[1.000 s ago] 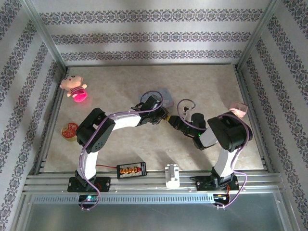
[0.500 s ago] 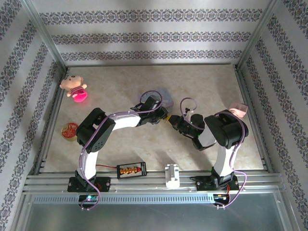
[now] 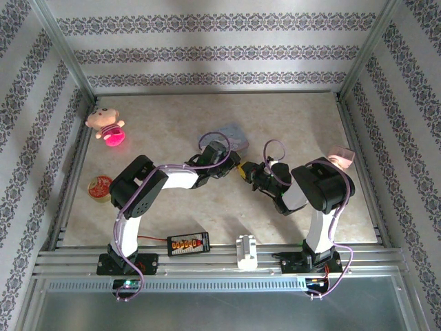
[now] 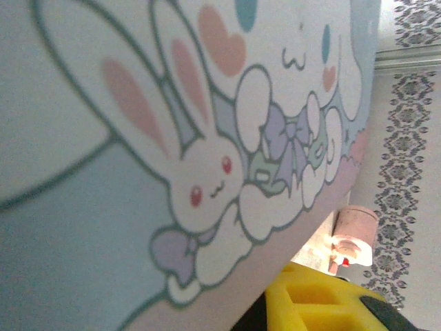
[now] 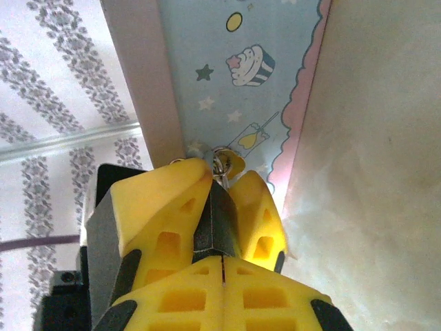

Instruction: Unlock a padlock with a key

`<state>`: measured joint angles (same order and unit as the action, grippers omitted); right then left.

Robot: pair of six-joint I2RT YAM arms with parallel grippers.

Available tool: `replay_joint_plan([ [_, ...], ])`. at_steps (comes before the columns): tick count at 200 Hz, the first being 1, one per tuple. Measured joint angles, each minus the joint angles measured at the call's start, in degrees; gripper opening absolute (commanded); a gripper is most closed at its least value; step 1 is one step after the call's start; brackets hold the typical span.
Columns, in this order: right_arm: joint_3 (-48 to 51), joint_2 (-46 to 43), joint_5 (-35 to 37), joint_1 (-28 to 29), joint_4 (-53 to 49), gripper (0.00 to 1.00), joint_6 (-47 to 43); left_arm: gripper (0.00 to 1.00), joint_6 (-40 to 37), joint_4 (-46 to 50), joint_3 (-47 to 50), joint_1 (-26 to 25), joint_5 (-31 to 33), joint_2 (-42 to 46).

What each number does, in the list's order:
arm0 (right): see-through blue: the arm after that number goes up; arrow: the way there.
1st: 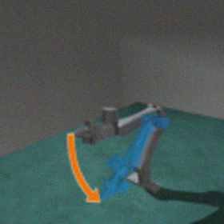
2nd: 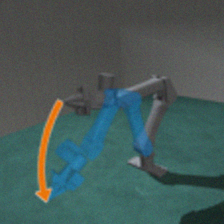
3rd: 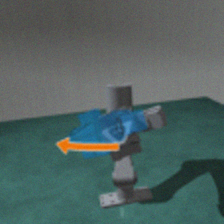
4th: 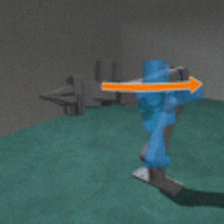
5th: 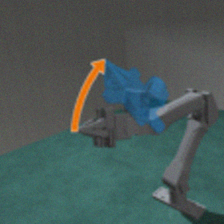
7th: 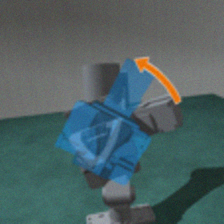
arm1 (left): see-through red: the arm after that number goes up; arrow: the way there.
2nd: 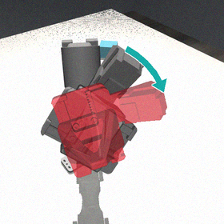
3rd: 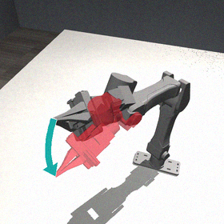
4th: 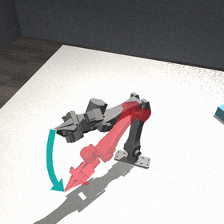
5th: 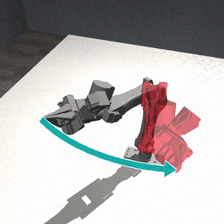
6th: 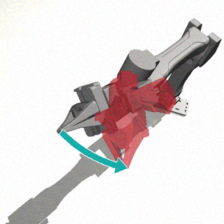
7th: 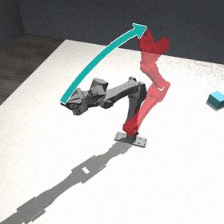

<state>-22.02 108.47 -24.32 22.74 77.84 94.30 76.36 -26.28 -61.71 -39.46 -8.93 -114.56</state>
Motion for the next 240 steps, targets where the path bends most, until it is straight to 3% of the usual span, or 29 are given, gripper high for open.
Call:
replay_joint_plan([
  [50, 1.3, -2.8, 2.5, -0.2, 0.2, 0.0, 4.5, 0.0, 0.5, -11.4, 3.3, -0.2, -0.3, -0.1],
  [97, 1.6, -3.3, 2.8, -0.2, 0.7, 0.02, 5.0, 0.0, 0.9, -13.3, 3.7, -0.3, -0.5, -0.2],
  [117, 1.7, -3.3, 2.8, -0.5, 0.6, 0.21, 4.4, 0.0, 0.9, -13.5, 3.8, -0.3, -0.5, -0.2],
  [157, 4.8, -3.8, 2.6, -1.1, 0.3, 0.37, 0.3, 0.0, 0.9, -13.5, 4.7, -1.5, -0.3, -0.2],
  [191, 8.9, -5.9, 3.5, -2.7, 0.2, 0.37, -4.2, 0.0, 0.9, -11.6, 5.6, -1.8, 0.2, -0.2],
  [214, 9.4, -6.7, 3.5, -2.7, -0.9, 0.3, -8.3, 0.0, 0.9, -10.1, 5.8, -1.8, 1.1, -0.1],
  [240, 8.9, -10.6, 3.9, -1.3, -7.4, 0.3, -15.8, 0.0, 0.9, -9.0, 5.5, -1.8, 1.7, 0.0],
])
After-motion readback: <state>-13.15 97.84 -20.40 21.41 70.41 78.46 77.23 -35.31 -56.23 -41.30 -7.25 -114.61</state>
